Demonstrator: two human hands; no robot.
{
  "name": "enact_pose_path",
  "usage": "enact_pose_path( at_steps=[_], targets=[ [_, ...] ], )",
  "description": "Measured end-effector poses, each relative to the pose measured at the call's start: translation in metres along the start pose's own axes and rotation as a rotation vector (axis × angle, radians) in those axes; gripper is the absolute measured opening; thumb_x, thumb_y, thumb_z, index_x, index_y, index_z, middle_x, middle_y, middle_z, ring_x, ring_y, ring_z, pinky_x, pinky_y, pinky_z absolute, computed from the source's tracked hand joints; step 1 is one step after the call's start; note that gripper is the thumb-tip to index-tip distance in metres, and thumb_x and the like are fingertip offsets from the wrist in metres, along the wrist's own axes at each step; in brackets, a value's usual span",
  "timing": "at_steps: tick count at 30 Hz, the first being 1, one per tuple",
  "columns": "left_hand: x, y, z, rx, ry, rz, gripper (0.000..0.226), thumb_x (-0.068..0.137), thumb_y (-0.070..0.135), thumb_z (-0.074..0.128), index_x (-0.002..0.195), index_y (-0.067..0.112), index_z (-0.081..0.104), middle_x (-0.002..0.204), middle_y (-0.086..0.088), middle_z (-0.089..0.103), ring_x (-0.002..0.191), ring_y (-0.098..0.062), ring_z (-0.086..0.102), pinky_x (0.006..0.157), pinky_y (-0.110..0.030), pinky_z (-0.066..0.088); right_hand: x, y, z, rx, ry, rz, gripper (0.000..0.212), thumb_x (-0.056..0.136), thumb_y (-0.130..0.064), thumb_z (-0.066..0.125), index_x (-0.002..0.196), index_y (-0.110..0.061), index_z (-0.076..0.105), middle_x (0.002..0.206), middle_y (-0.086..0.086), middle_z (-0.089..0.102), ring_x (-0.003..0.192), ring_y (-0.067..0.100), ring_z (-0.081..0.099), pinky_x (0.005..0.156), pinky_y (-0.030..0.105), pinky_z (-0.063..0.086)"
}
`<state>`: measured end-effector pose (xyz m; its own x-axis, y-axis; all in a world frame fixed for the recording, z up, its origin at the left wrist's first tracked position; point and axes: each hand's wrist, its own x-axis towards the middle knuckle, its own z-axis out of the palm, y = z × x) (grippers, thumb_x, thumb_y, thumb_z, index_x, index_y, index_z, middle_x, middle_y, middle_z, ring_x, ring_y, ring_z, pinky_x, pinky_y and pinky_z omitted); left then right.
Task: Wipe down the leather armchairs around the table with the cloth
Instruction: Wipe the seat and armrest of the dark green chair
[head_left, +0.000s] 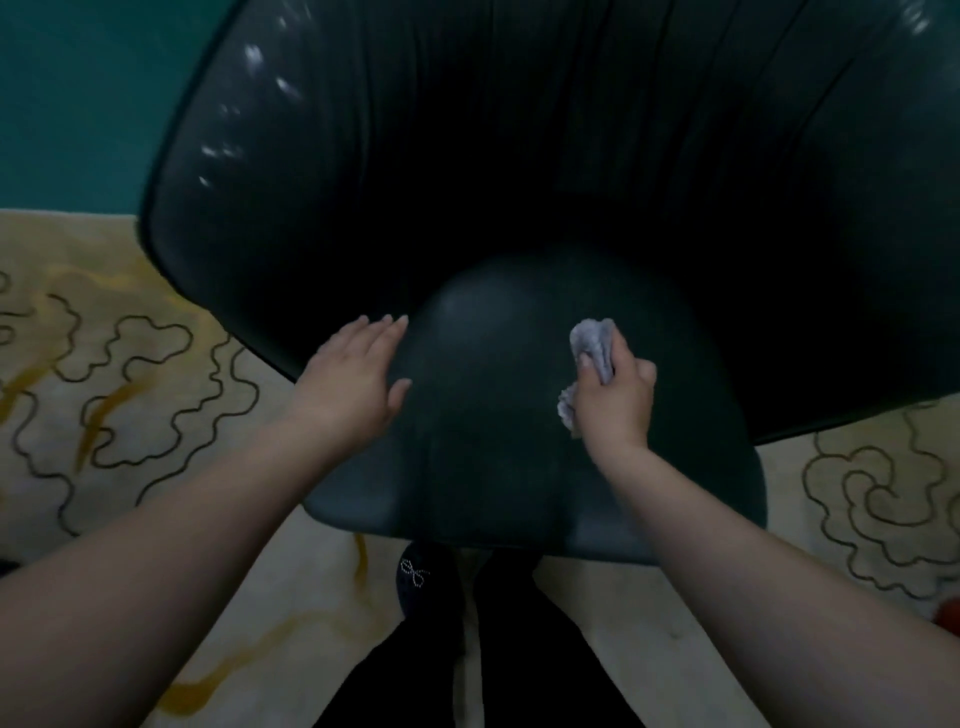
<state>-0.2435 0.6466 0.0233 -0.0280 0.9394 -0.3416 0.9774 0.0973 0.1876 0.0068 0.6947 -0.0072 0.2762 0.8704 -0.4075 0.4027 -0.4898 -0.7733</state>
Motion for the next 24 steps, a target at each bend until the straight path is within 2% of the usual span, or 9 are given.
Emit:
enact_pose_path(
  at_steps=[2,3,5,7,9,12,16,21,24],
  targets=[
    [-0.006,0.003,-0.027,0.010,0.027,-0.008,0.069,0.095,0.041,0.048,0.153,0.019,0.016,0.157,-0.001,0.024,0.145,-0.021,0.016,0.117,-0.034,0.012,-0.007,-0.026,-0.012,0.028,-0.020,-0.006,0.046,0.094,-0.021,0.053,0.137,-0.034,0.045,0.111,-0.002,0.036,0.085,0.017,0.062,0.089,0.035,0.052],
    [-0.009,0.004,-0.038,0.024,0.033,-0.006,0.069,0.096,0.041,0.048,0.153,0.019,0.017,0.157,-0.001,0.025,0.145,-0.021,0.017,0.117,-0.034,0.012,-0.010,-0.037,-0.017,0.023,-0.024,-0.017,0.045,0.094,-0.022,0.053,0.136,-0.034,0.046,0.112,-0.001,0.038,0.081,0.009,0.059,0.083,0.027,0.052],
    [-0.015,0.006,-0.057,0.051,0.030,0.002,0.067,0.096,0.042,0.046,0.153,0.021,0.017,0.157,0.000,0.025,0.144,-0.021,0.018,0.117,-0.035,0.014,-0.017,-0.058,-0.024,0.006,-0.046,-0.037,0.043,0.093,-0.025,0.053,0.134,-0.035,0.047,0.110,-0.002,0.039,0.075,-0.001,0.052,0.067,0.007,0.040],
    [-0.020,0.007,-0.072,0.073,0.012,0.006,0.065,0.097,0.044,0.044,0.153,0.022,0.018,0.157,0.001,0.023,0.144,-0.021,0.018,0.118,-0.038,0.018,-0.026,-0.075,-0.029,0.011,-0.081,-0.049,0.044,0.093,-0.025,0.054,0.134,-0.035,0.046,0.109,-0.004,0.039,0.075,-0.004,0.048,0.062,0.003,0.031],
    [-0.027,0.008,-0.084,0.107,0.002,0.024,0.065,0.097,0.045,0.043,0.152,0.022,0.018,0.158,0.001,0.022,0.144,-0.021,0.017,0.118,-0.037,0.018,-0.035,-0.089,-0.031,0.023,-0.102,-0.059,0.044,0.092,-0.026,0.054,0.135,-0.033,0.045,0.111,-0.003,0.040,0.077,-0.006,0.047,0.067,0.007,0.033],
    [-0.035,0.007,-0.097,0.141,0.028,0.065,0.066,0.097,0.046,0.042,0.153,0.022,0.017,0.159,0.001,0.019,0.145,-0.019,0.016,0.118,-0.033,0.012,-0.050,-0.107,-0.029,0.038,-0.125,-0.064,0.044,0.092,-0.026,0.055,0.134,-0.030,0.045,0.113,0.000,0.042,0.080,-0.004,0.047,0.080,0.022,0.036],
    [-0.038,-0.011,-0.119,0.187,0.040,0.128,0.068,0.096,0.047,0.040,0.153,0.023,0.012,0.160,0.002,0.012,0.146,-0.018,0.011,0.118,-0.032,0.012,-0.069,-0.130,-0.013,0.036,-0.124,-0.055,0.043,0.091,-0.025,0.056,0.133,-0.029,0.046,0.116,0.003,0.046,0.082,-0.002,0.048,0.080,0.024,0.037],
    [-0.019,-0.058,-0.156,0.179,0.080,0.217,0.069,0.096,0.044,0.043,0.153,0.024,0.011,0.161,0.003,0.007,0.146,-0.019,0.011,0.118,-0.035,0.016,-0.089,-0.171,0.025,0.030,-0.038,-0.065,0.045,0.091,-0.027,0.057,0.134,-0.029,0.045,0.115,0.003,0.045,0.093,0.013,0.053,0.084,0.028,0.041],
    [-0.005,-0.095,-0.182,0.168,0.149,0.262,0.069,0.094,0.041,0.046,0.153,0.022,0.016,0.161,0.001,0.011,0.144,-0.020,0.014,0.118,-0.037,0.017,-0.099,-0.199,0.056,0.087,0.015,-0.046,0.042,0.090,-0.027,0.057,0.131,-0.030,0.047,0.117,0.007,0.049,0.096,0.022,0.058,0.088,0.042,0.051]
  ],
)
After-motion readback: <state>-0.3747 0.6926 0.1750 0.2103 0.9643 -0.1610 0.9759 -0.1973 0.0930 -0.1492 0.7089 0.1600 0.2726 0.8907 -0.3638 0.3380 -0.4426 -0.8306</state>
